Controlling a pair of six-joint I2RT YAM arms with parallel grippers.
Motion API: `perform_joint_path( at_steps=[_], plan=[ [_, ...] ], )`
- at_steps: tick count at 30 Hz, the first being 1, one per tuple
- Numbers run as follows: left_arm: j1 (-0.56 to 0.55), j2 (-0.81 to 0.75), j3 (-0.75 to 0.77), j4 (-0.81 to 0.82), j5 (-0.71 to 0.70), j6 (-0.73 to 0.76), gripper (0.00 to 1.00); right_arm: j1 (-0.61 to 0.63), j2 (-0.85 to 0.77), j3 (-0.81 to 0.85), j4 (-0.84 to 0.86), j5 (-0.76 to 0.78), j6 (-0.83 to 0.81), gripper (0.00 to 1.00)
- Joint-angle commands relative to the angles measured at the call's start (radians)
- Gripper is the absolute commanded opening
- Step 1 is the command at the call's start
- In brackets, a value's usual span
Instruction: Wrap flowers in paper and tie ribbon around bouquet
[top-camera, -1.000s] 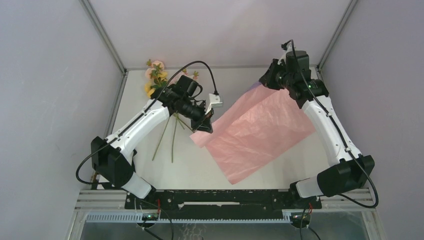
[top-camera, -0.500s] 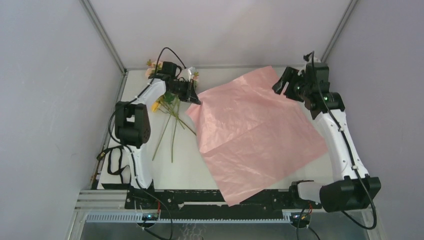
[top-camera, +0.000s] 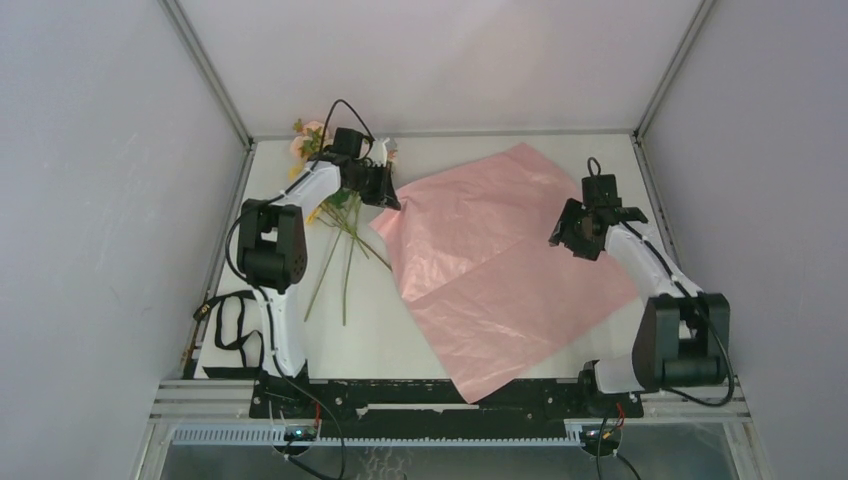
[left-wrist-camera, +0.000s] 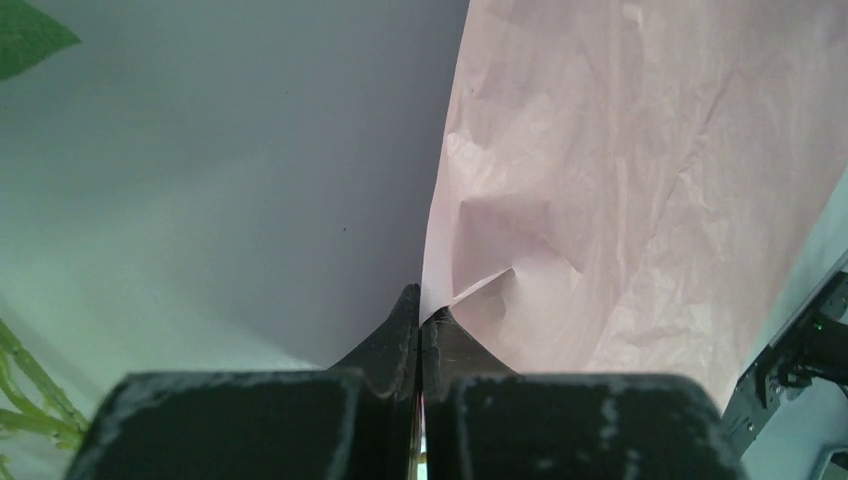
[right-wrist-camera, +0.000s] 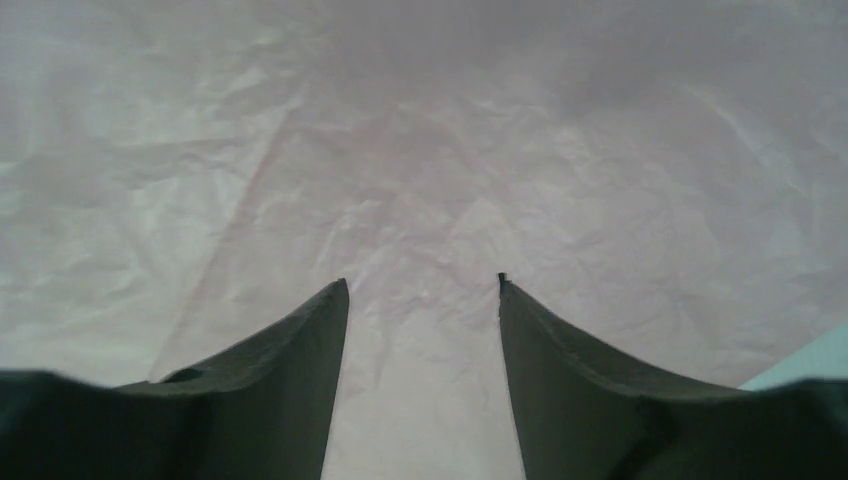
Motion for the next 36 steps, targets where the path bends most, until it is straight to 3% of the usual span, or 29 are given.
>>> perform_joint_path(
  at_steps=[1, 5, 8, 10, 13, 16, 18, 22, 25, 28, 31, 36],
  plan=[
    [-0.036, -0.012, 0.03, 0.074, -0.062, -0.085, 0.0, -0.042, 0.157, 0.002, 0.112, 0.081, 0.033, 0.58],
    [-0.071, -0.005, 0.049, 0.075, -0.057, -0.139, 0.0, -0.13, 0.311, 0.086, 0.126, 0.073, 0.011, 0.35],
    [-0.091, -0.016, 0.046, 0.1, -0.109, -0.158, 0.04, -0.179, 0.397, 0.178, 0.113, 0.078, -0.013, 0.27],
    [-0.091, -0.005, 0.083, 0.065, -0.116, -0.159, 0.2, -0.202, 0.459, 0.248, 0.087, 0.074, -0.027, 0.27],
    [-0.089, 0.02, 0.208, -0.122, -0.146, -0.06, 0.59, -0.209, 0.513, 0.353, 0.024, 0.11, -0.05, 0.26],
    [-0.068, -0.045, 0.217, -0.217, -0.224, 0.03, 0.75, -0.164, 0.459, 0.392, 0.0, 0.154, -0.059, 0.26],
    [-0.042, -0.148, 0.134, -0.192, -0.274, 0.082, 0.92, -0.102, 0.389, 0.391, -0.005, 0.199, -0.058, 0.26],
    [0.034, -0.347, -0.077, -0.151, -0.322, 0.176, 0.96, 0.073, 0.233, 0.359, -0.01, 0.272, -0.033, 0.3],
    [0.059, -0.411, -0.22, -0.162, -0.446, 0.287, 0.9, 0.224, 0.114, 0.294, 0.043, 0.266, -0.024, 0.32],
    [0.064, -0.425, -0.354, -0.159, -0.57, 0.373, 0.82, 0.363, 0.043, 0.255, 0.064, 0.281, -0.007, 0.34],
    [0.072, -0.431, -0.446, -0.141, -0.575, 0.412, 0.75, 0.473, -0.006, 0.222, 0.065, 0.288, 0.013, 0.35],
    [0.078, -0.382, -0.489, -0.073, -0.55, 0.413, 0.74, 0.571, -0.046, 0.167, 0.065, 0.318, 0.05, 0.35]
  ],
)
